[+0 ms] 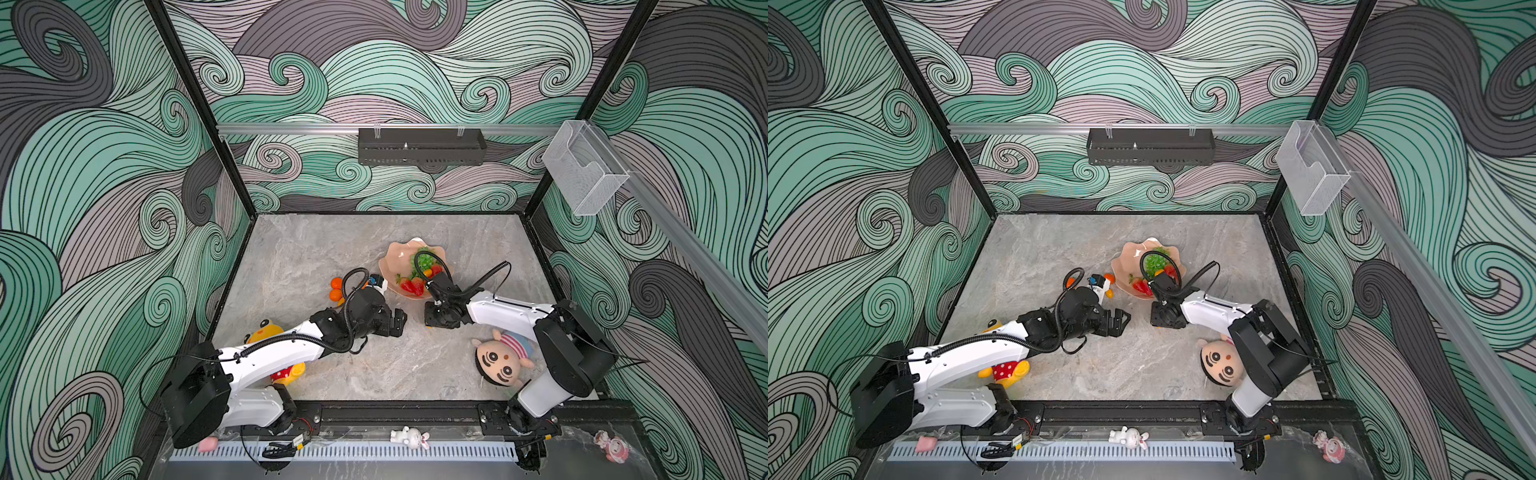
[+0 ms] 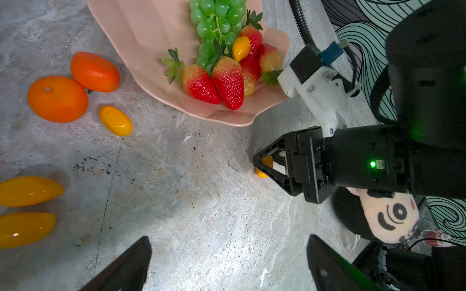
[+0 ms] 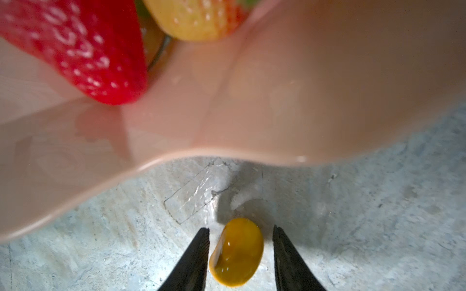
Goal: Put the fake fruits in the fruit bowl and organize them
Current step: 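Lower the right gripper onto the kumquat, close and lift it, then carry the kumquat over the pink bowl with the right gripper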
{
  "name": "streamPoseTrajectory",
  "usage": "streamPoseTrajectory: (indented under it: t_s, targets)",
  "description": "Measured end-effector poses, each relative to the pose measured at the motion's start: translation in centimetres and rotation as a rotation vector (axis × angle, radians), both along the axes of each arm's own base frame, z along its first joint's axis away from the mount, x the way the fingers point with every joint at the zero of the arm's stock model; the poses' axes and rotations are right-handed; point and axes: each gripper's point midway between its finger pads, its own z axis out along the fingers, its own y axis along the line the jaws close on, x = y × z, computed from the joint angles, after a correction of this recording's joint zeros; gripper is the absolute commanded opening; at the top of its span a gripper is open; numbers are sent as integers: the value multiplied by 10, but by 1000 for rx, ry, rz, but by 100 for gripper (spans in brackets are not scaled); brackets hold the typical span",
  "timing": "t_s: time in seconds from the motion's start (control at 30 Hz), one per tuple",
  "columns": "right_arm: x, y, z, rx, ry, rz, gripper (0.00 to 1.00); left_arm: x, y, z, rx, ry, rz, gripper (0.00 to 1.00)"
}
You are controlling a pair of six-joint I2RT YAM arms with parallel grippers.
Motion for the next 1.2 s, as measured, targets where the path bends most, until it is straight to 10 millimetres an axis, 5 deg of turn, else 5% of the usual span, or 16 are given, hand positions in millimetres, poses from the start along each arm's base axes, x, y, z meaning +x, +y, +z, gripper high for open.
streamPoseTrajectory:
  t_s: [0.53,0.97,1.2]
  targets:
    - [1,-1,11,-4,-38,-12,26,0,0,-1,3,4,-1,99]
    - [9,-24,73,-42,-197,-21,26,26,5,14,-23,-10,49,99]
    - [48,-28,118,-36,-293,-27,26,57,14,30,-64,-16,104,99]
